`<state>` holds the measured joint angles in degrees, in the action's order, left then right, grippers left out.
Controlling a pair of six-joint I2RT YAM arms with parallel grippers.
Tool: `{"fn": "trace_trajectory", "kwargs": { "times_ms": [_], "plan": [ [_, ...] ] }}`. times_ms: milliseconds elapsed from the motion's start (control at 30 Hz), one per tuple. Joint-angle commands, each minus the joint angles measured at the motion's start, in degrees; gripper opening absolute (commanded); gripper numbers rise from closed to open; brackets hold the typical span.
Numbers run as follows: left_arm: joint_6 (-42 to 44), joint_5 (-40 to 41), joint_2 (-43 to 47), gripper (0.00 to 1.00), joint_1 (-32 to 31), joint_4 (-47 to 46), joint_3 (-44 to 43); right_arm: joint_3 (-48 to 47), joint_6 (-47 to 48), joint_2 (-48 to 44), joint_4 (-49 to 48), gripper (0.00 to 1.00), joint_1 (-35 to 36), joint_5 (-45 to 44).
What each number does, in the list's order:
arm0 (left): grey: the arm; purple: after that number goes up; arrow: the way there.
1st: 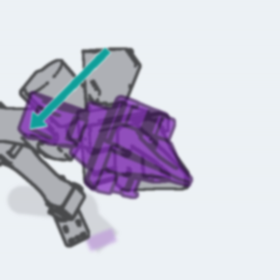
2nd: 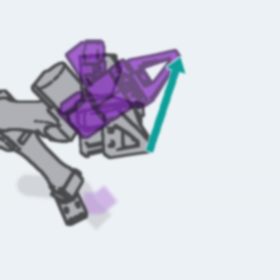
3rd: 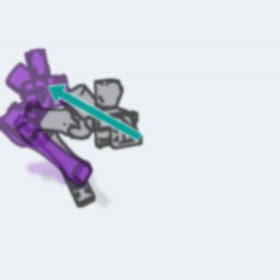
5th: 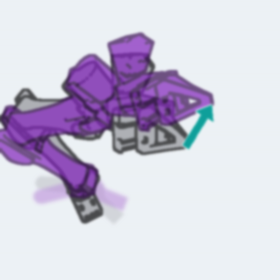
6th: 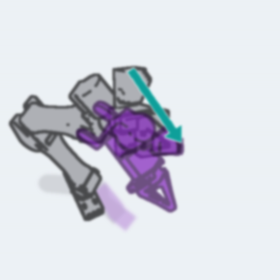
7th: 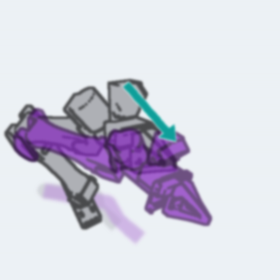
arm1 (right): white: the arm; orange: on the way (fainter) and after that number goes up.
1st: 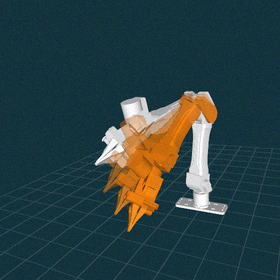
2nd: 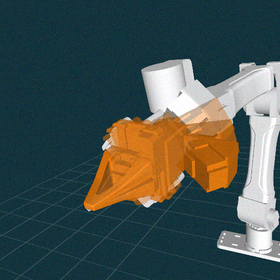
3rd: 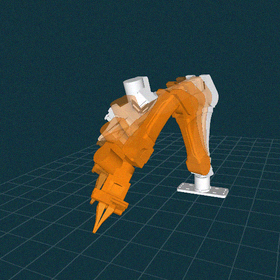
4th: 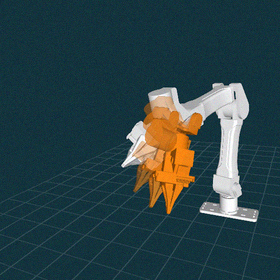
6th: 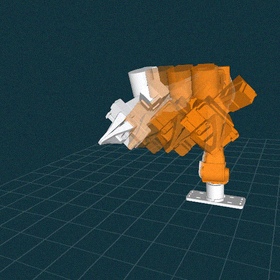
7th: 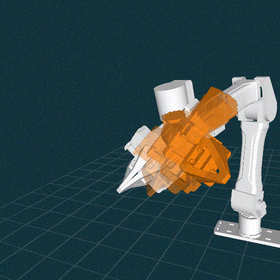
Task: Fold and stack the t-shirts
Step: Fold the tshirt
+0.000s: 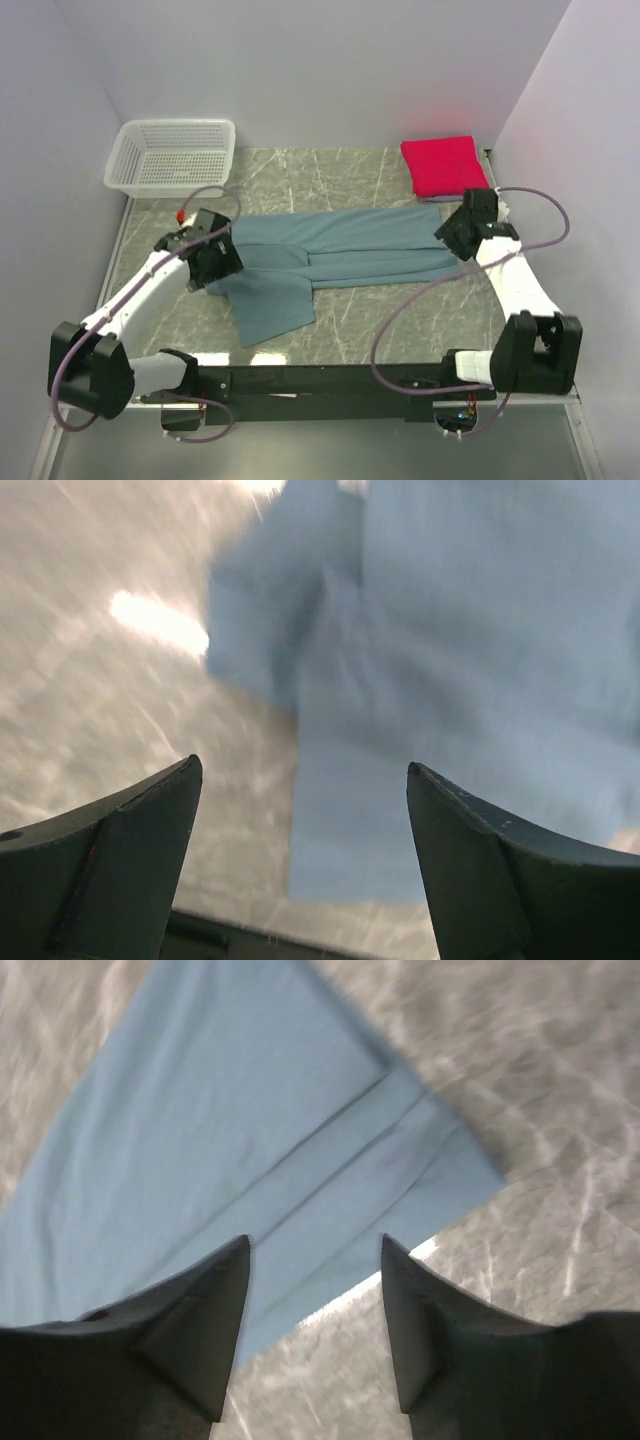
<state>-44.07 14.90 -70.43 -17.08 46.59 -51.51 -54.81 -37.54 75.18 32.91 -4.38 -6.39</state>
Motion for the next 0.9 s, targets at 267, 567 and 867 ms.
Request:
{"fn": "trace_trajectory", "kwargs": {
  "times_ms": [267, 567, 867],
  "plan": [
    [-17.6, -1.1, 0.8, 0.69, -20.2, 4.8, 8.4, 11.6, 2.0, -8.2, -6.7, 0.64, 15.4, -0.6],
    [-22.9, -2.3, -5.9, 0.54, -26.2, 1.9, 11.4, 15.3, 4.7, -9.3, -6.5, 0.64, 16.0, 0.5],
    [-23.2, -2.6, -11.5, 0.32, -26.9, -1.2, 12.9, 15.8, 5.8, -9.7, -6.0, 0.65, 16.0, -0.7]
  ]
}}
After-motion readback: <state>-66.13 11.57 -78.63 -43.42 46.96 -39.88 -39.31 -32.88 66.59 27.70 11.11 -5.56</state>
